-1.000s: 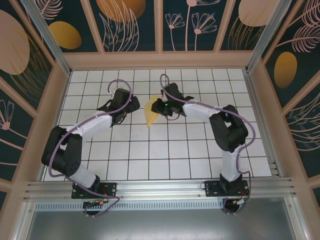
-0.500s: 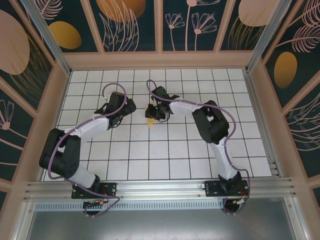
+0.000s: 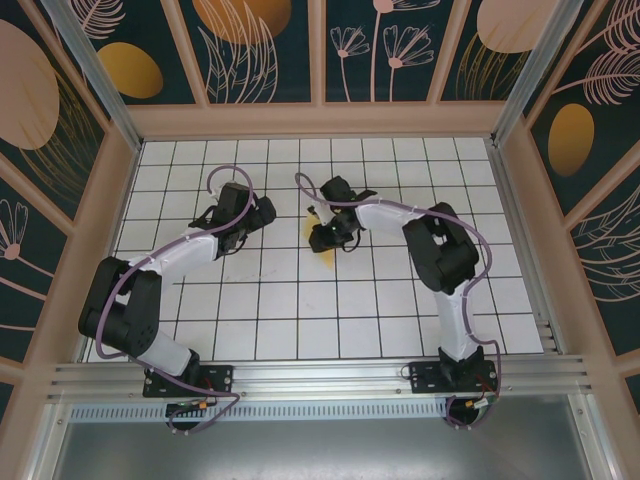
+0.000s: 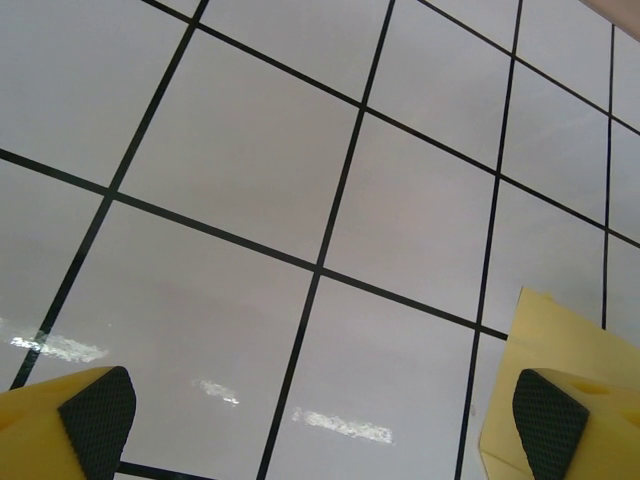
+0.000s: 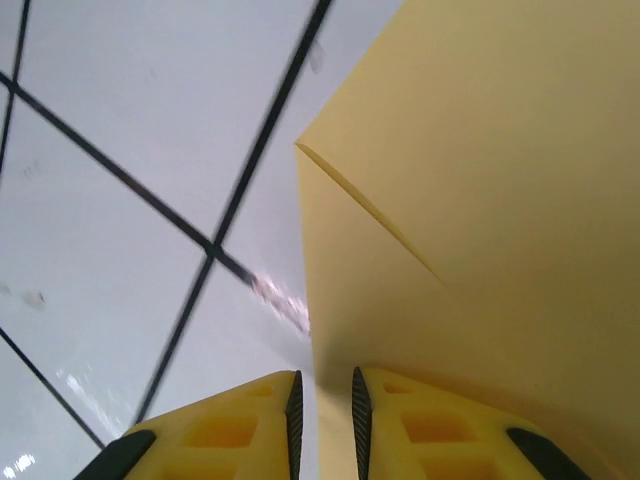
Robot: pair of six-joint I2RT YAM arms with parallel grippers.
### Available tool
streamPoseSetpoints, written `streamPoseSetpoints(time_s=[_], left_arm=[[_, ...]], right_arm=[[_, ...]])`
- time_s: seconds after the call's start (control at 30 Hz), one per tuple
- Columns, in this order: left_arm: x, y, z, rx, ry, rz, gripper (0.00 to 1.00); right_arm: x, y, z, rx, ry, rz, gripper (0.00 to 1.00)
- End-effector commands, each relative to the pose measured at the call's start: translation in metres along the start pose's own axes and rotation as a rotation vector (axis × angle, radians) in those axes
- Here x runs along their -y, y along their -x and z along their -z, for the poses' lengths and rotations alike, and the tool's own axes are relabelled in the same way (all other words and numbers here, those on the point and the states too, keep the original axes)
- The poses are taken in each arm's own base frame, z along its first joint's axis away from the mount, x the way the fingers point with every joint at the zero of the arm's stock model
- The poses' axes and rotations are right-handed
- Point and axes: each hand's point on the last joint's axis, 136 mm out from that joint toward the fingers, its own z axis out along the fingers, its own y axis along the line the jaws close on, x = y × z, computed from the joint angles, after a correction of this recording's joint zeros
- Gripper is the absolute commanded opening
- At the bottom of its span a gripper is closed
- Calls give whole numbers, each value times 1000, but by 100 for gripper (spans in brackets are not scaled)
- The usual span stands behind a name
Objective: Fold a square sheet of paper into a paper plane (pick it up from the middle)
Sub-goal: Rotate the paper at the center of the table.
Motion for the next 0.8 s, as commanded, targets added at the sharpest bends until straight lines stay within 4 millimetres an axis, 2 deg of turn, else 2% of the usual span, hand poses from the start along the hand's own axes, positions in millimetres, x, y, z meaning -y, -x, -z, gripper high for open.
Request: streamPoseSetpoints(time_s=[0.0,0.1,0.17,0.37,0.47,0.57,0.67,0.77], left_arm=[[5,3,3,11,-36,13,98],[4,2,4,14,-39,28,99],[3,1,4,17,-43,43,98],[3,-3,3,6,-55,58,98],[2,-5,3,1,-54,55,99],[2,-7,3,-4,-57,56,99],[3,-9,1,-15,-67,57,99],[5,-11,0,-24,-73,54,99]], right_arm=[[-3,16,35,76,-30,-4,27],[-10,29,37,154,-79,-155,27],[-12,29,28,172,-81,-269,27],[8,43,9,218,-179,-458,26],[16,45,2,212,-219,-476,26],[16,40,-10,172,-207,-458,26],[9,32,-22,118,-150,-408,26],[-9,22,-30,58,-56,-297,26]])
